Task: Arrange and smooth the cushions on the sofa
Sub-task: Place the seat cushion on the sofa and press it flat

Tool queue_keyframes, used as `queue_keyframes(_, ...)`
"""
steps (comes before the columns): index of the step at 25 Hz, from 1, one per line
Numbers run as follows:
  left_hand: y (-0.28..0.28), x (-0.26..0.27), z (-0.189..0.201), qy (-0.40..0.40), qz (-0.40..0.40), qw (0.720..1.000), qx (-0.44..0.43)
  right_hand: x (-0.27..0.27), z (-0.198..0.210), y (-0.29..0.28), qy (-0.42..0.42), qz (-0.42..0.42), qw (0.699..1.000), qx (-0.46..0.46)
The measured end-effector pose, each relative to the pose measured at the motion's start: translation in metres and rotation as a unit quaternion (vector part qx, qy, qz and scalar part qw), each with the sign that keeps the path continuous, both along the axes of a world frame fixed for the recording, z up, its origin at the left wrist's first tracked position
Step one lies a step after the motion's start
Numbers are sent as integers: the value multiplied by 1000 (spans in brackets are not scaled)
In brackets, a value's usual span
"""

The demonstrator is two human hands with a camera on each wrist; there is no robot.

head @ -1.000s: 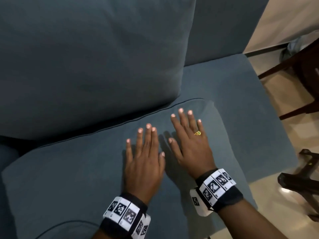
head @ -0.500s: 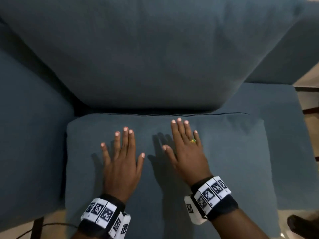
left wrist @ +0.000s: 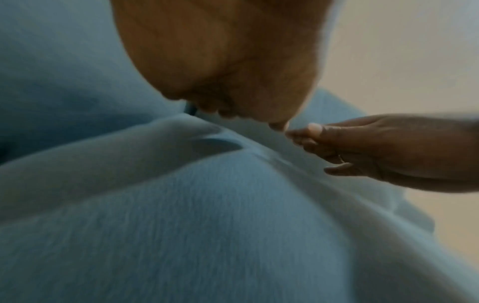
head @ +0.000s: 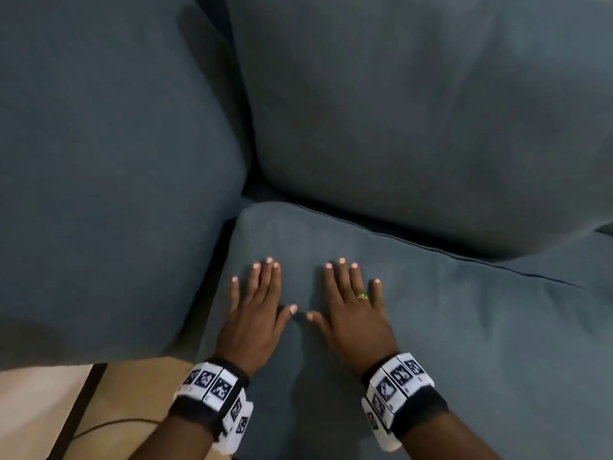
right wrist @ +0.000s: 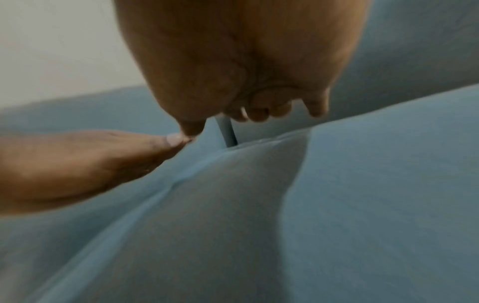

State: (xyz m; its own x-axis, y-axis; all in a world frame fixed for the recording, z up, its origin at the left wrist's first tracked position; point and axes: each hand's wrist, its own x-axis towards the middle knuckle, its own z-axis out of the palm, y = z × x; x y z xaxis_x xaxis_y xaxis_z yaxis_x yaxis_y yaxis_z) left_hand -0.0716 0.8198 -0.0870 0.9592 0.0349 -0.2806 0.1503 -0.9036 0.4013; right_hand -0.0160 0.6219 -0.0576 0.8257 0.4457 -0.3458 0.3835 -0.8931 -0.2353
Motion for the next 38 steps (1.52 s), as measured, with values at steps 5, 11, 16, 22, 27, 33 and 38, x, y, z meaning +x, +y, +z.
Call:
queue_keyframes(5, 45, -24, -23, 6, 68, 996, -62, 2, 1, 62, -29, 154, 987, -33)
queue_keyframes(11, 56, -59, -24, -24, 120, 978, -171, -31, 2, 94, -65, 146, 987, -23)
queue_keyframes(16, 51, -84, -37, -32, 179, 961, -210, -45, -2, 81, -68, 132, 989, -26)
queue_keyframes(22, 47, -90, -34, -78, 109, 981, -138, -65, -1, 45, -65, 94, 993, -31)
queue_keyframes(27, 10, -97, -28, -56, -9, 997, -59, -86, 0, 4, -42, 71, 996, -41)
queue_keyframes(33, -55, -87, -10, -80, -115, 989, 49, -89, 7, -73, -74, -16, 996, -36)
queue_keyframes(38, -125, -71, 14, -148, -134, 976, 82, -99, 10, -127, -99, -65, 993, -1)
